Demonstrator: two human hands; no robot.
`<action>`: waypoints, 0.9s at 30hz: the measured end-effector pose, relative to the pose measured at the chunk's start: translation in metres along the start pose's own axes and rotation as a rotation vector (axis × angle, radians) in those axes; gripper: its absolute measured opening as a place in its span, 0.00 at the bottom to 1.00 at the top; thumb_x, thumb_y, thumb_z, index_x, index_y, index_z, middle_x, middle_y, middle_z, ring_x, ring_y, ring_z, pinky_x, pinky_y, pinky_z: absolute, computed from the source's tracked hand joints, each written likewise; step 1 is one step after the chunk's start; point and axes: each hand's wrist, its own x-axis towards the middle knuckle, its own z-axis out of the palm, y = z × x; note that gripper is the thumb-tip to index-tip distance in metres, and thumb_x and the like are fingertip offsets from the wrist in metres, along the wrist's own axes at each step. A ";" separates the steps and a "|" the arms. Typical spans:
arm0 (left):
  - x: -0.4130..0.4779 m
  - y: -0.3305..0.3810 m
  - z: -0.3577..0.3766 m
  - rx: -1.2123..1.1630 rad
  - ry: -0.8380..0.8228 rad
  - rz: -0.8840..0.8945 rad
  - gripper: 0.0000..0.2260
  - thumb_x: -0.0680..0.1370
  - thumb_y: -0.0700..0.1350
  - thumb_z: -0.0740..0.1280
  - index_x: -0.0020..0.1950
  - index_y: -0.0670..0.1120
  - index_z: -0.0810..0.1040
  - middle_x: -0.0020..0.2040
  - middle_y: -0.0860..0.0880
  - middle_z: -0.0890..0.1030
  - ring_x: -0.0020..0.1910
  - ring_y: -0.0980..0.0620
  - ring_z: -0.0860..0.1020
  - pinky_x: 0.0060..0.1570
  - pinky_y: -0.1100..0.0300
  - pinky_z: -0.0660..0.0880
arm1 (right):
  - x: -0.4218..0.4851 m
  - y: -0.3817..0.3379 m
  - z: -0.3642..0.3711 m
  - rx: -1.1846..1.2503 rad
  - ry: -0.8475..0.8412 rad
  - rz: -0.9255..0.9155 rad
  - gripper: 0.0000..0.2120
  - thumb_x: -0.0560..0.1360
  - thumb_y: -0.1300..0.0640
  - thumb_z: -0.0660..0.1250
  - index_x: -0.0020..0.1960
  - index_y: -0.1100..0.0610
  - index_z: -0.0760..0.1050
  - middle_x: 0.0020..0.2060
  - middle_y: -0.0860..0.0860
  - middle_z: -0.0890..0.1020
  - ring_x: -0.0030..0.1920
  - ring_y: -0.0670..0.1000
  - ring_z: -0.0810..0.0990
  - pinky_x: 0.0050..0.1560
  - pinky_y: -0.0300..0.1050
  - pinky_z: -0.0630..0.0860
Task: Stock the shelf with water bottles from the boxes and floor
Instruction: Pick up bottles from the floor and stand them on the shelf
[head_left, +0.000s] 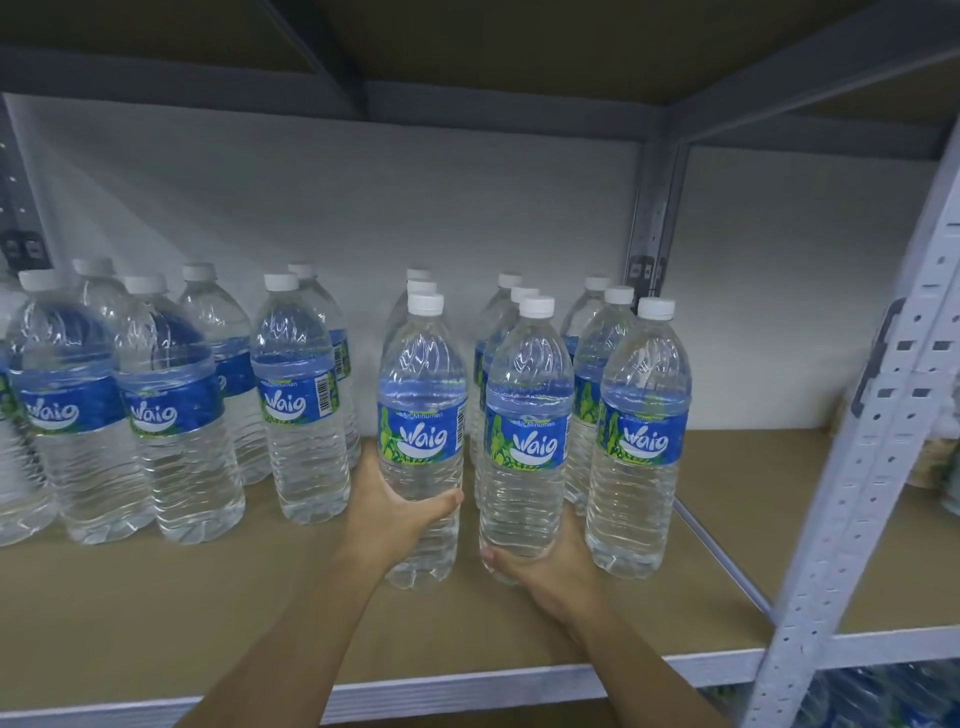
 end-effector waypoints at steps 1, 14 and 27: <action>0.000 -0.001 0.000 0.005 0.002 -0.003 0.39 0.59 0.47 0.83 0.63 0.57 0.66 0.55 0.59 0.76 0.58 0.56 0.75 0.63 0.56 0.69 | 0.000 0.000 0.000 -0.006 0.009 0.005 0.54 0.52 0.36 0.82 0.72 0.42 0.61 0.63 0.39 0.74 0.62 0.42 0.75 0.64 0.44 0.73; 0.002 -0.004 -0.002 0.016 -0.011 -0.060 0.39 0.60 0.49 0.83 0.63 0.58 0.64 0.59 0.56 0.74 0.59 0.57 0.70 0.61 0.60 0.65 | 0.002 0.003 0.001 -0.004 0.000 0.011 0.53 0.53 0.35 0.82 0.72 0.42 0.61 0.61 0.38 0.77 0.61 0.42 0.76 0.64 0.45 0.73; -0.007 0.006 -0.001 0.065 -0.015 -0.115 0.43 0.61 0.49 0.82 0.70 0.53 0.63 0.60 0.56 0.72 0.62 0.56 0.68 0.63 0.60 0.63 | 0.001 0.000 0.000 -0.020 -0.035 0.049 0.50 0.53 0.35 0.81 0.70 0.41 0.63 0.61 0.39 0.78 0.60 0.43 0.78 0.64 0.50 0.74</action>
